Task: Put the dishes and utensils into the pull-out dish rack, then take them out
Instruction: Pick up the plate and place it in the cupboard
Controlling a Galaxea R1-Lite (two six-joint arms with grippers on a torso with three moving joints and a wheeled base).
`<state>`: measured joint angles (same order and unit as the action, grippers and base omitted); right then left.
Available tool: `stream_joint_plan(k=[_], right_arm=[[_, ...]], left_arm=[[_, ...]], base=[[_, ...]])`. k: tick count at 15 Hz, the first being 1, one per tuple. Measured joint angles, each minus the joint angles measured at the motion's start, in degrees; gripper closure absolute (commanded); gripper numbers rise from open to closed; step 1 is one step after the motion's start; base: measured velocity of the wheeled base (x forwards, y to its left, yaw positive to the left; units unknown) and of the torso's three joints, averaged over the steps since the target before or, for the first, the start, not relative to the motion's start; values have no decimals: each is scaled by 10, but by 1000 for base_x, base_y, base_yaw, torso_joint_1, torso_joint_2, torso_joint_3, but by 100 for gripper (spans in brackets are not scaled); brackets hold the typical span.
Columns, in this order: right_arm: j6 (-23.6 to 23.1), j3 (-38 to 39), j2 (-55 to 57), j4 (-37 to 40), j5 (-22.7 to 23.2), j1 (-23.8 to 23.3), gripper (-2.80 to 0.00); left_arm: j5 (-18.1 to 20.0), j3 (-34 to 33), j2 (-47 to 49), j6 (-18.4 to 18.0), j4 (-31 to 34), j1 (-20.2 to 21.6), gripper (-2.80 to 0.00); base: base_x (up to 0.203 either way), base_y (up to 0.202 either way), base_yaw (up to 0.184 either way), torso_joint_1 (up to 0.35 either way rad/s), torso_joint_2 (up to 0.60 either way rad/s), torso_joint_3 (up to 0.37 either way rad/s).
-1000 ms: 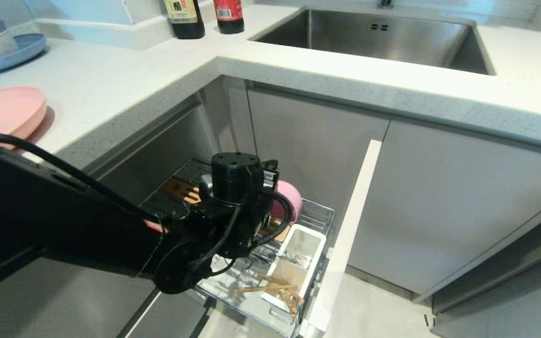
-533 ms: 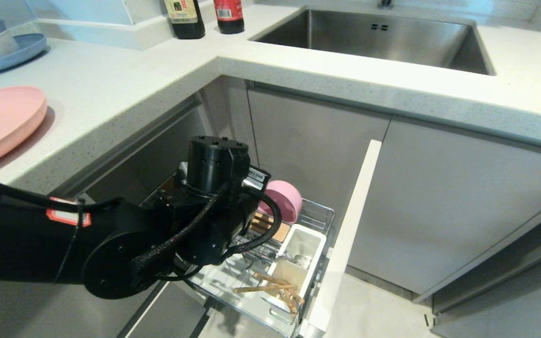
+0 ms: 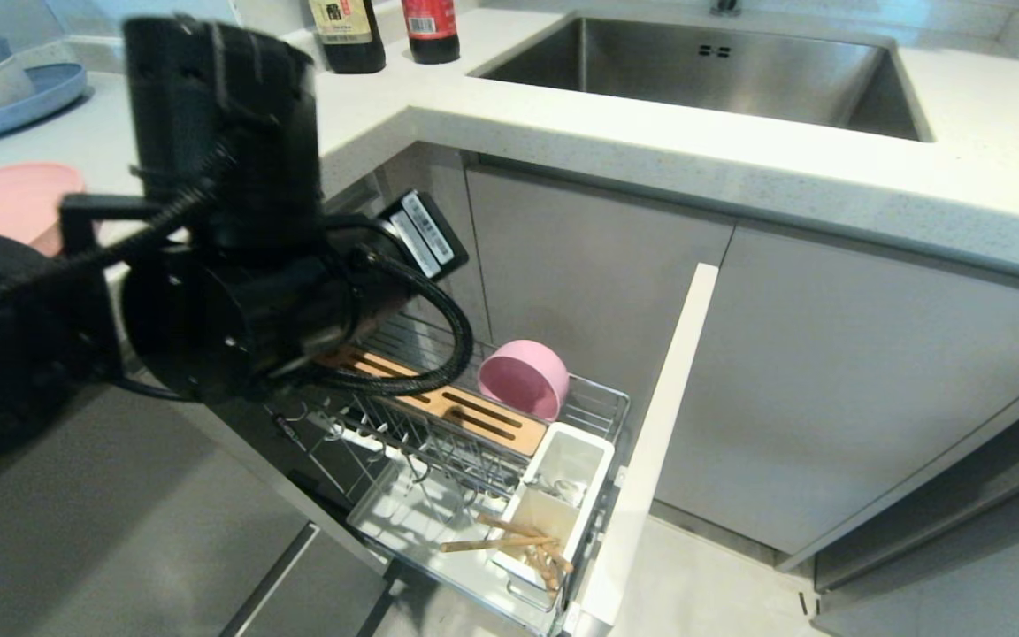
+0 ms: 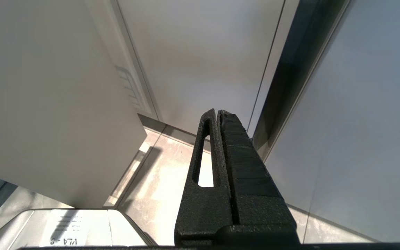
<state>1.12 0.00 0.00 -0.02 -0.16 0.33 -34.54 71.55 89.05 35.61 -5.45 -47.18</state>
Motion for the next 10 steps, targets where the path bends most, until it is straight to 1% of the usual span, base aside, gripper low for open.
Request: stream_joint_plan(k=[4,6,8,9,10], right_arm=[[0,0,0,0,0,0,0],[0,0,0,0,0,0,0],[0,0,0,0,0,0,0],[0,0,0,0,0,0,0],[0,0,0,0,0,0,0]], left_arm=[[-6,152,-40,-128,136,4,0],[-7,231,-49,-180,197,15,0],[-8,318,-53,-224,275,43,0],[-9,350,-56,-252,315,68,0],[-12,368,-62,-287,348,99,0]], base=[[0,0,0,0,0,0],[0,0,0,0,0,0],[0,0,0,0,0,0],[0,0,0,0,0,0],[0,0,0,0,0,0]])
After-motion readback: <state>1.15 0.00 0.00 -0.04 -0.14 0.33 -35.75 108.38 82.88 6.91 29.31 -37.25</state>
